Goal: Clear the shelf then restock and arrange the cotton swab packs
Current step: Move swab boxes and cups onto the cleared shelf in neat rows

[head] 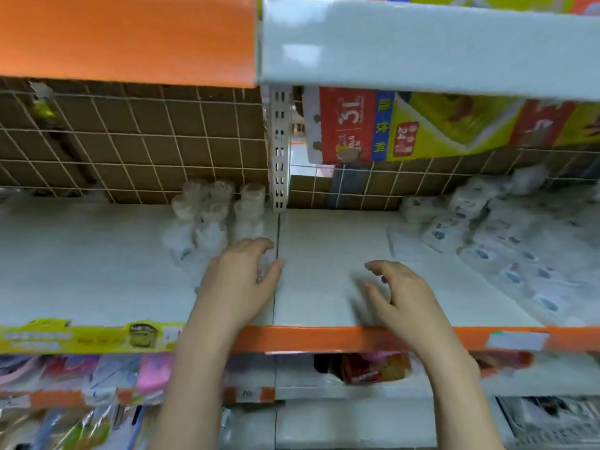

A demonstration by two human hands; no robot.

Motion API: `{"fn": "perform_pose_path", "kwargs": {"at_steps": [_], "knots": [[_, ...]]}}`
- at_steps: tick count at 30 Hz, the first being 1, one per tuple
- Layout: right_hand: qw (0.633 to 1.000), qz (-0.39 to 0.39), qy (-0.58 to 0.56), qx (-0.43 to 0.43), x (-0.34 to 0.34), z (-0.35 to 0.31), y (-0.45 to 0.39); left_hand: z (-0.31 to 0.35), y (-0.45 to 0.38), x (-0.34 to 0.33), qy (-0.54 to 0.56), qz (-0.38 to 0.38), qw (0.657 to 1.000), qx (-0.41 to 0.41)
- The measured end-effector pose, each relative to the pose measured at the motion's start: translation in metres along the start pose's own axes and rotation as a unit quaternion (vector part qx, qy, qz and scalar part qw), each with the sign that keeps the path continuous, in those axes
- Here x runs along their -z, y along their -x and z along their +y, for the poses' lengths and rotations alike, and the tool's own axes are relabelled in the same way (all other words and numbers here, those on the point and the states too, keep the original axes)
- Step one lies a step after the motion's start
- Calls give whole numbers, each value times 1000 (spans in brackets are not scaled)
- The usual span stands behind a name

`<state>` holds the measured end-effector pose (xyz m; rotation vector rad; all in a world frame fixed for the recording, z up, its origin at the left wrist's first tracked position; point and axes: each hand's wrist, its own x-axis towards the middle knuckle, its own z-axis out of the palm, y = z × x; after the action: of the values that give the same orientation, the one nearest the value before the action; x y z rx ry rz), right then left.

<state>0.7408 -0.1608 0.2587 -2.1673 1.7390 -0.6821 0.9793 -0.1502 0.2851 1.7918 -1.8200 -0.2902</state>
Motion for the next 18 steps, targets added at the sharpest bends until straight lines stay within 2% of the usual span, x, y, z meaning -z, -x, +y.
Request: {"fn": "perform_pose_path", "kwargs": {"at_steps": [4,8,14,18], "knots": [[999,0,4,-35,16,37,7,30,4,-30,-6,-31,999,-6],[998,-12,11,-53,17,55,2,31,4,-38,-6,-54,999,8],[998,-55,3,-37,10,56,-19,20,-11,-41,-28,-56,997,35],[998,-48,12,-30,13,59,-28,27,-21,-50,-13,-61,998,29]]}}
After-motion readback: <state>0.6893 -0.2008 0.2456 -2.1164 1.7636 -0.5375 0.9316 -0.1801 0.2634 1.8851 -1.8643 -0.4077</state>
